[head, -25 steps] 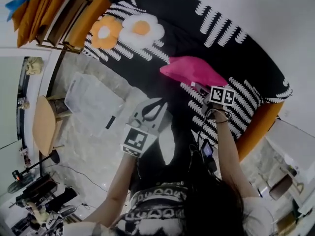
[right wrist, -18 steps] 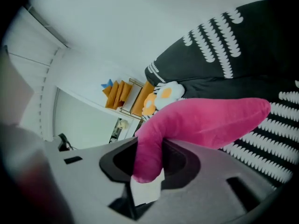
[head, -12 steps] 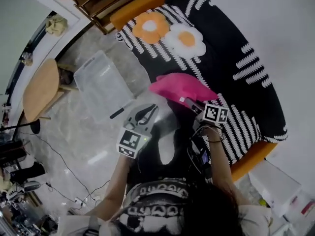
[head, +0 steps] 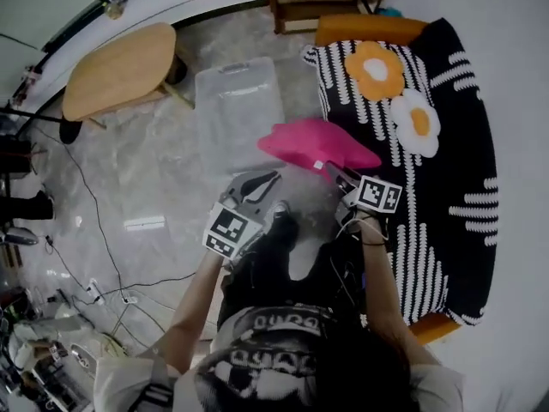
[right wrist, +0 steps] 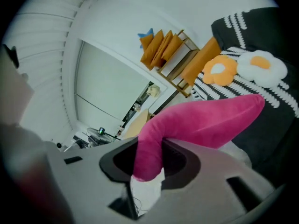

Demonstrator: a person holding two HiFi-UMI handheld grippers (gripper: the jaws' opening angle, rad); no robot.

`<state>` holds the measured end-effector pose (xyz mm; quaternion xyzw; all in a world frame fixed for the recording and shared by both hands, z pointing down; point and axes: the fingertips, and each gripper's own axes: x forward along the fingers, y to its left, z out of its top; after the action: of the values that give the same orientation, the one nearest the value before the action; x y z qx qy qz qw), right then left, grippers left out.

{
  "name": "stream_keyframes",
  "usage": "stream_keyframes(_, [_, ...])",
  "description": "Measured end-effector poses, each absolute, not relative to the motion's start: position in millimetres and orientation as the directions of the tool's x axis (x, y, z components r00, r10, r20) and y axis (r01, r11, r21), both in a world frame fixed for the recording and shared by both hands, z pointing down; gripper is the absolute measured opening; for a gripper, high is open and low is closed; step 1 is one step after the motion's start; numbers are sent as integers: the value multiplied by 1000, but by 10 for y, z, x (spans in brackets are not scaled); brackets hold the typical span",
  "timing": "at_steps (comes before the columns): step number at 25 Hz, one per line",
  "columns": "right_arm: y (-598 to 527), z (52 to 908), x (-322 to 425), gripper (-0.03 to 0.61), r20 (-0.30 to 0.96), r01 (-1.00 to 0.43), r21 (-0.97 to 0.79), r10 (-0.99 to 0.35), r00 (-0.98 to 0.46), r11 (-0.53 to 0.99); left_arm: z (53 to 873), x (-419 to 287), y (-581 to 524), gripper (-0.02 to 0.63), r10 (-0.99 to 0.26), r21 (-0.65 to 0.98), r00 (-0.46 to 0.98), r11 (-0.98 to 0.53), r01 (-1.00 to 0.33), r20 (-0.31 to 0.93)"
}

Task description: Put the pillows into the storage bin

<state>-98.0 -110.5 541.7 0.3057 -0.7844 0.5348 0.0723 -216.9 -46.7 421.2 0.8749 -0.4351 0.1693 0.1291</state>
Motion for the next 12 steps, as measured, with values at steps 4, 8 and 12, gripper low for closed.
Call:
stream_keyframes(4, [-1283,5427,-1975,120,447,-527,-788,-291,-846,319,4189,-2913,-448,25,-772,50,488,-515,-856,407])
stream_keyframes(8, [-1314,5542,-2843,120,475,-493,-774,-151,-867,398,4281,-3478,-282,25,-829,62,378,-388,-920,412])
stream_keyframes(12, [-1342,5774,-3444,120,524,-474,-744,-29,-851,470,4435,-3823,-70,25,-859,93,274,-259,-961,433])
